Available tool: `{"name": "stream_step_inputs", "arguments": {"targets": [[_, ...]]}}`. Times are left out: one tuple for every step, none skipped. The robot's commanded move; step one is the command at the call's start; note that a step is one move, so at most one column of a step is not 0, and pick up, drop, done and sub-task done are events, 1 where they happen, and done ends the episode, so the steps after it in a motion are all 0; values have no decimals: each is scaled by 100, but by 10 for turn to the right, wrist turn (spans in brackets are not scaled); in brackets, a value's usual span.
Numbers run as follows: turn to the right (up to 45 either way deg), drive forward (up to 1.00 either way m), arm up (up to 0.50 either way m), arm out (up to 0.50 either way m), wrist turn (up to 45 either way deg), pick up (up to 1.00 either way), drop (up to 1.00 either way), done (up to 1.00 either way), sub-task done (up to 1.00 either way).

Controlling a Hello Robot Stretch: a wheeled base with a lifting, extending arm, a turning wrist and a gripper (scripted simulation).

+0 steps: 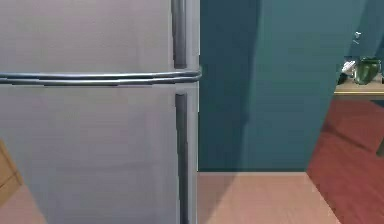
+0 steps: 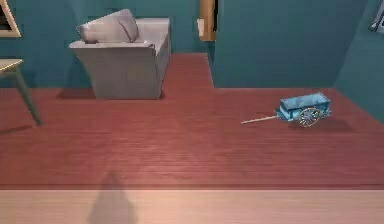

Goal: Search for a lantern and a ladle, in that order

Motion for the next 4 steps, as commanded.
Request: {"name": "stream_step_inputs", "arguments": {"targets": [[450, 0, 0, 0, 0, 0, 0, 0, 0], [90, 0, 0, 0, 0, 0, 0, 0, 0], [0, 100, 0, 0, 0, 0, 0, 0, 0], [0, 80, 0, 0, 0, 0, 0, 0, 0]]}}
